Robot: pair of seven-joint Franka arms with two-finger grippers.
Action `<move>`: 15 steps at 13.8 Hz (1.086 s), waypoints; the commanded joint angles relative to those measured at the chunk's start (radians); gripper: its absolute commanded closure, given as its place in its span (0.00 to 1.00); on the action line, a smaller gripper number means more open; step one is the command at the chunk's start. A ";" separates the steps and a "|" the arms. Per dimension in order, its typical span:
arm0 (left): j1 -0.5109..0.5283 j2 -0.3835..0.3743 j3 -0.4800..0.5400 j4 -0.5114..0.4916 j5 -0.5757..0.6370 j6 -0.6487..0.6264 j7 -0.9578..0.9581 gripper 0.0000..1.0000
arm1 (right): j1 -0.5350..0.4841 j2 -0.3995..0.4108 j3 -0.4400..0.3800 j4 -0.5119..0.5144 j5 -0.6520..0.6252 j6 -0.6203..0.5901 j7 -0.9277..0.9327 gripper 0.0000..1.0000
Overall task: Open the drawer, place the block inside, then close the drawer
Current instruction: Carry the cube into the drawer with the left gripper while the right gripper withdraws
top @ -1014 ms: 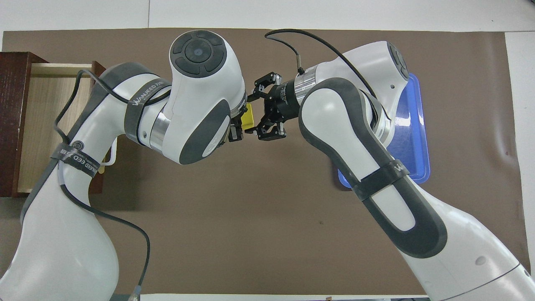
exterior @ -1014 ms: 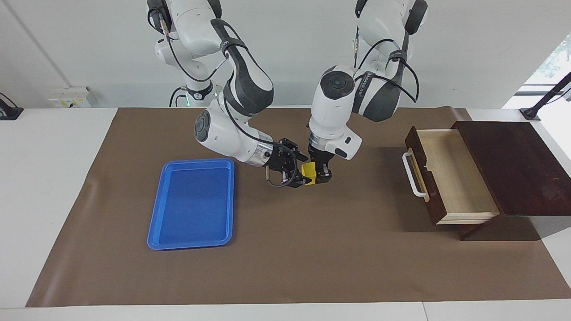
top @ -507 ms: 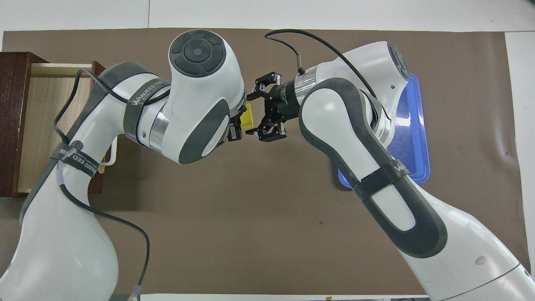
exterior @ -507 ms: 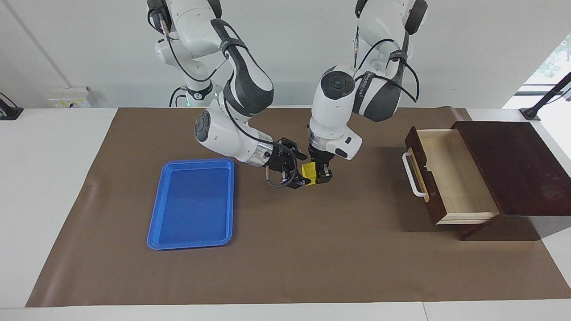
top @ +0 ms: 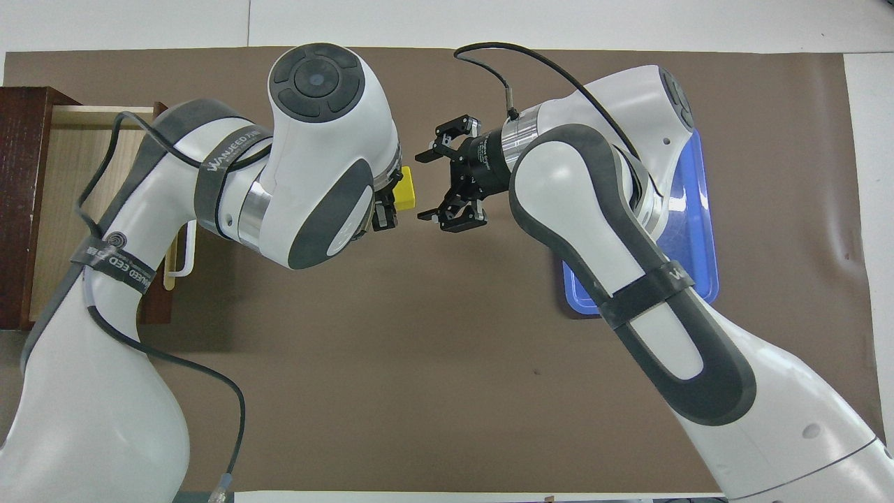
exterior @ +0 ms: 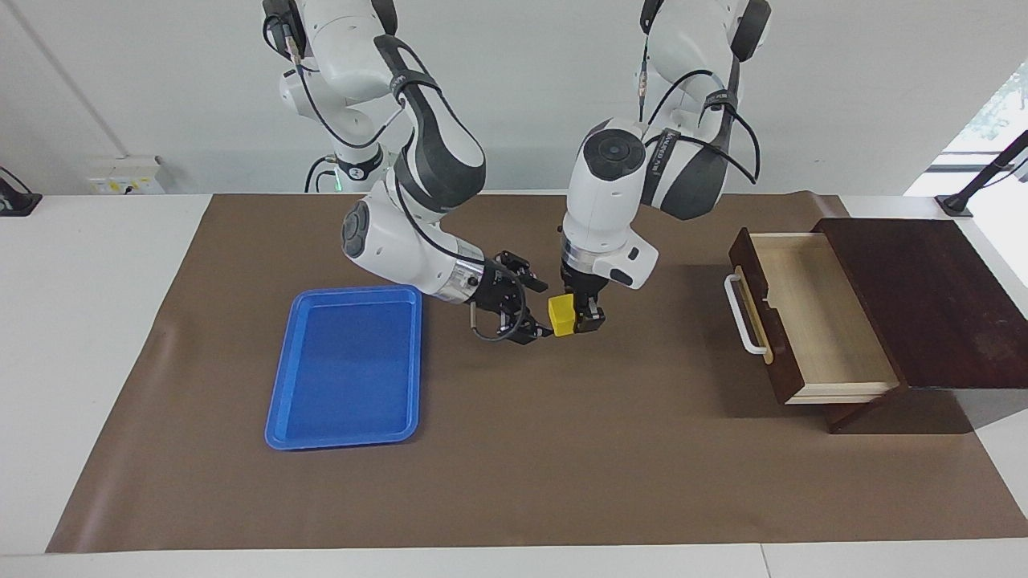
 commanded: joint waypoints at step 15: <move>0.424 -0.281 0.002 -0.082 0.003 -0.262 0.669 1.00 | -0.241 -0.271 -0.004 -0.030 -0.561 -0.407 -0.640 0.02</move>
